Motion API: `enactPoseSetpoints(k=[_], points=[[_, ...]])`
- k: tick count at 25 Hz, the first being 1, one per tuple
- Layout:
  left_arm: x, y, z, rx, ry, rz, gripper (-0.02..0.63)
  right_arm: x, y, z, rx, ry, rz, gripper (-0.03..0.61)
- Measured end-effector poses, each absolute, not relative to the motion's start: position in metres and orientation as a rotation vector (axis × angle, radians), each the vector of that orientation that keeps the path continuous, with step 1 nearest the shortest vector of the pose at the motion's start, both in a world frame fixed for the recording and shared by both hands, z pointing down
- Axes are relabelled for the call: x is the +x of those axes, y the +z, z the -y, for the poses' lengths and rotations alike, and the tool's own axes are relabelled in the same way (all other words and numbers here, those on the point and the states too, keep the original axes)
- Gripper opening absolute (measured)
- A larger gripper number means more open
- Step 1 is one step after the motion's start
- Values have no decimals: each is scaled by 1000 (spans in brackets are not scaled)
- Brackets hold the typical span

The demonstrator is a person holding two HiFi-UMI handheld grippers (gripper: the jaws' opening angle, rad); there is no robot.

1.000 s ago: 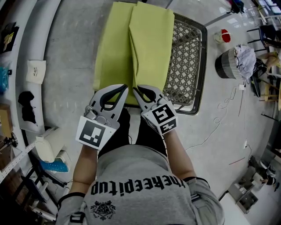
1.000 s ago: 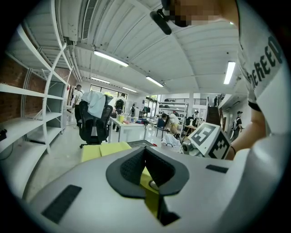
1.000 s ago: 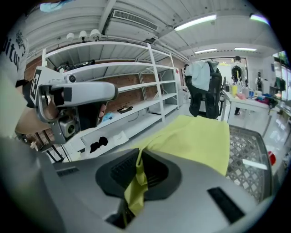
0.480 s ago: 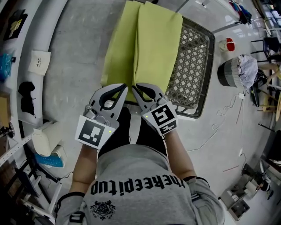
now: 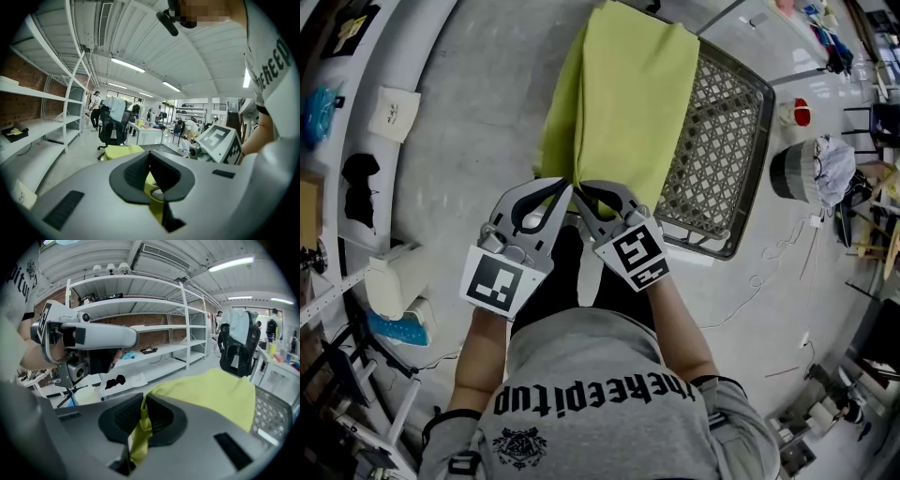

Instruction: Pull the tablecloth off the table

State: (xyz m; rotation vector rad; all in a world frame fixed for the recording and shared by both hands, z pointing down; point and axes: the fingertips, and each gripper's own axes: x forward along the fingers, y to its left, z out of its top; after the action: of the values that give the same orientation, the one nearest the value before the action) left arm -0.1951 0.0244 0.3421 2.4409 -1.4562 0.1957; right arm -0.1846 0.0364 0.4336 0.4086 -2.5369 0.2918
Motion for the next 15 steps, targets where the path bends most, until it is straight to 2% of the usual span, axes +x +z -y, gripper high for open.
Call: enactPoseSetpoints(k=[7,10,15], points=[[-208,345,-30,2422,189,1472,15,-196,444,-43,416,332,2517,35],[-210,346,-31,2421,189,1473,15,-205,444,-51,366,367,2528,82],[-211,345,-31,2424,189,1476,15,-213,445,-62,334,368,2539,83]])
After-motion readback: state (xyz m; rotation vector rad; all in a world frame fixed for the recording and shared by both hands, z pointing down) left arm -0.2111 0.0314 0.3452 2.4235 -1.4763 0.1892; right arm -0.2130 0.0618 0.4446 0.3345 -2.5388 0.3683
